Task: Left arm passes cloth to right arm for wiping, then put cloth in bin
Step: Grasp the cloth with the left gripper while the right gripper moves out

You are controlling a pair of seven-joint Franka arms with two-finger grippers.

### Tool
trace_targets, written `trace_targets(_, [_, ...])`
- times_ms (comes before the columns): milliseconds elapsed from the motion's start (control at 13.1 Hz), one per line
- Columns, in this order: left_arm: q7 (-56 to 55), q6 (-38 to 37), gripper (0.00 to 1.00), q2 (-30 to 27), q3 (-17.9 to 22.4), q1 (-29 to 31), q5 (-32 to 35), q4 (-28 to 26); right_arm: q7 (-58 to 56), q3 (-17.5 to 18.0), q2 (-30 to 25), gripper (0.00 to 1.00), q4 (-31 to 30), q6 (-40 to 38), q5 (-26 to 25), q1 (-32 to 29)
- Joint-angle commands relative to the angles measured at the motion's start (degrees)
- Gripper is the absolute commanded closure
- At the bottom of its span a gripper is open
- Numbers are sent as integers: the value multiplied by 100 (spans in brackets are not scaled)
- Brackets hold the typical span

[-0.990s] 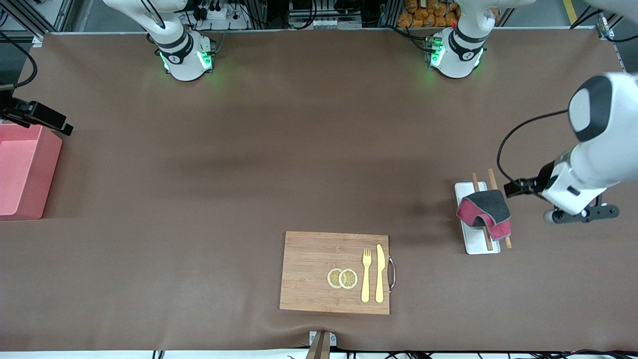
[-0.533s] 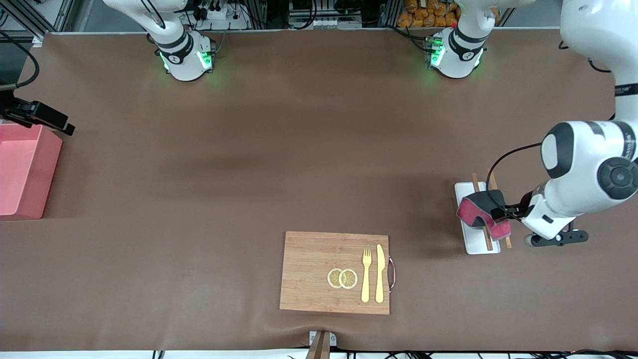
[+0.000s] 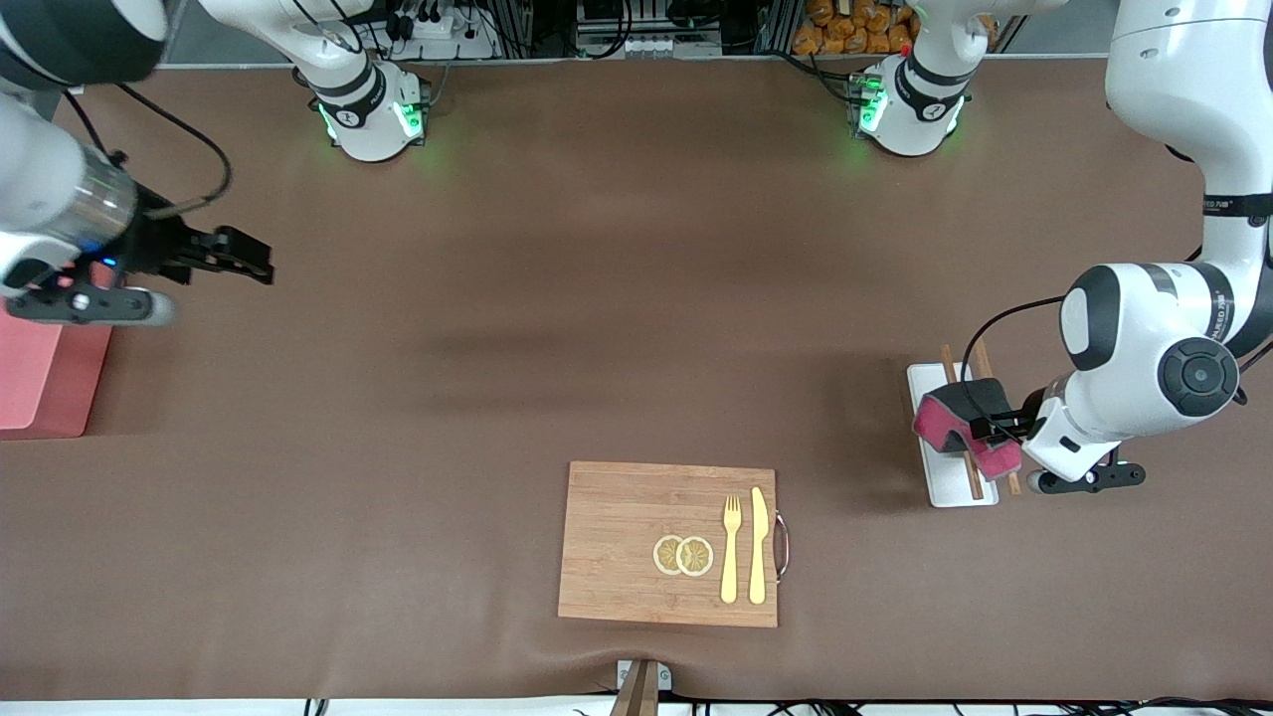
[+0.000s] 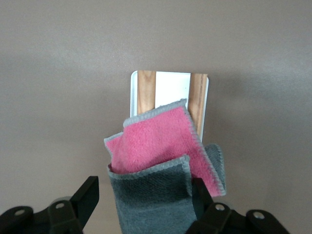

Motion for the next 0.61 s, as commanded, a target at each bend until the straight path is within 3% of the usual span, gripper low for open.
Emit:
trace_targets(0, [65,91,32,-24,-42,44,66,-42,-34,-39,247,0,65,189,261,62])
trace_targets(305, [57,91,52,-6,-42,36,66,-33,-43,-40,599,0,65,321,638,98])
trace_targets(533, [57,91,75,11,-42,36,49,-16,45,-57,608,0,30,251,1018,89])
